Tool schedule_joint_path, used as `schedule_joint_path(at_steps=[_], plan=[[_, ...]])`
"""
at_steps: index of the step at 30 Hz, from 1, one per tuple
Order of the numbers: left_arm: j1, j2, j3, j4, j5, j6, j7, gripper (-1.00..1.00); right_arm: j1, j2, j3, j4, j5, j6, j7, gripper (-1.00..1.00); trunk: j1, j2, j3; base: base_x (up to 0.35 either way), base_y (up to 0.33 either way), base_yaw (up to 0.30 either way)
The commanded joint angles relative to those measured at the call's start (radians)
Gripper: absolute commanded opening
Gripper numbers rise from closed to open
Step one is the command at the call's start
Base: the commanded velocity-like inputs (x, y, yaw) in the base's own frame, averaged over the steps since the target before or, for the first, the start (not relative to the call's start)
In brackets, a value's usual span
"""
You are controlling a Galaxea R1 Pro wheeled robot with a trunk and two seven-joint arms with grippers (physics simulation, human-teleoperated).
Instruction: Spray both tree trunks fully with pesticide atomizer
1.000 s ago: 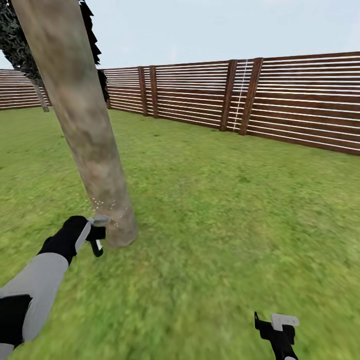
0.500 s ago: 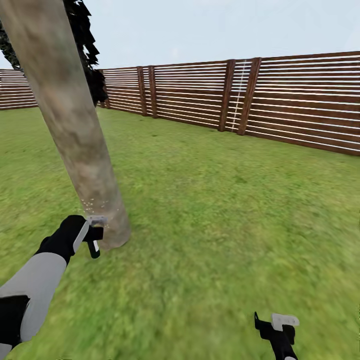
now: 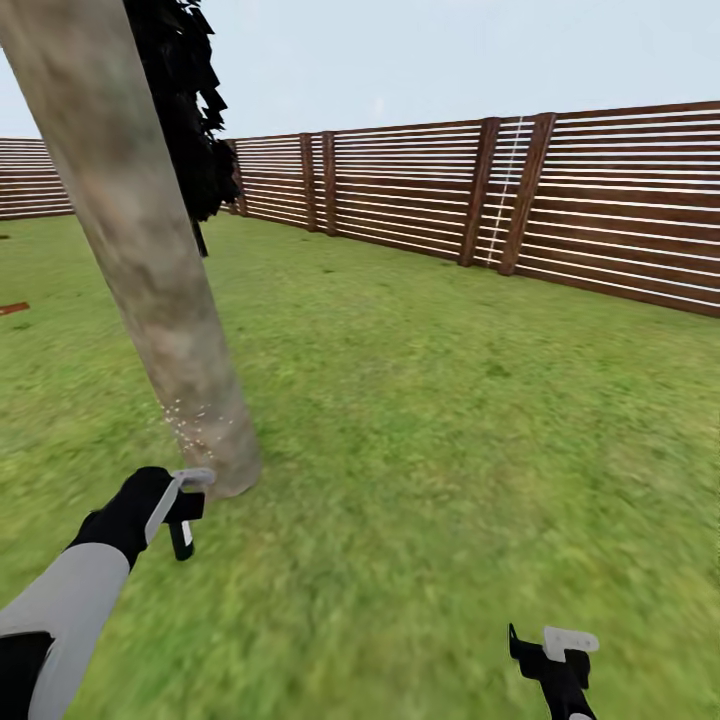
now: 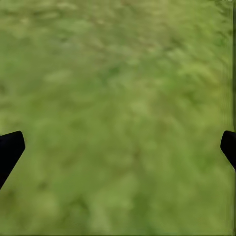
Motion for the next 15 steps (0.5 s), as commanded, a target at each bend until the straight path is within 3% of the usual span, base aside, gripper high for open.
schedule_joint_path(at_steps=[1, 10, 13, 15], plan=[[0.002, 0.0, 0.003, -0.002, 0.003, 0.005, 0.002, -1.0, 0.0, 0.0, 0.007, 0.001, -0.01, -0.003, 0.0, 1.0, 0.0, 0.0, -0.001, 0.145, -0.259, 0.001], [0.007, 0.001, 0.002, 0.0, 0.002, 0.004, 0.003, -1.0, 0.0, 0.0, 0.007, 0.0, -0.01, -0.002, 0.0, 1.0, 0.0, 0.0, -0.001, 0.212, -0.213, 0.0], [0.062, 0.037, 0.009, 0.0, 0.003, -0.034, 0.003, -1.0, 0.0, 0.0, 0.007, 0.0, -0.01, -0.003, 0.0, 1.0, 0.0, 0.0, -0.001, 0.24, -0.185, 0.14], [0.072, 0.047, 0.008, 0.001, 0.004, -0.054, 0.003, -1.0, 0.0, 0.0, 0.007, 0.0, -0.01, -0.002, 0.0, 1.0, 0.0, 0.0, -0.001, 0.235, -0.191, 0.261]])
